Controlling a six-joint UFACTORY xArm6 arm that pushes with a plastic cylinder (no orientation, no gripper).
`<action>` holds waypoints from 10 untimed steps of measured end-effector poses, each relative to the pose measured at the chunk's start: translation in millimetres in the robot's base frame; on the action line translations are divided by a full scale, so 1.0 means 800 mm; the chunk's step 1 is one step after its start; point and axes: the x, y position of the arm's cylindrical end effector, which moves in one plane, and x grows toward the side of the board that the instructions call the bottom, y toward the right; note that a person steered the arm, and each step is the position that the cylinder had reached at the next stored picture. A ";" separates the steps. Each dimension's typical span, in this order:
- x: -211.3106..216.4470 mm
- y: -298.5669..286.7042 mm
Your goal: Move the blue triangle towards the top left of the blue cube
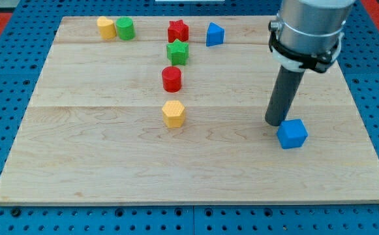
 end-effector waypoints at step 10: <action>-0.287 -0.299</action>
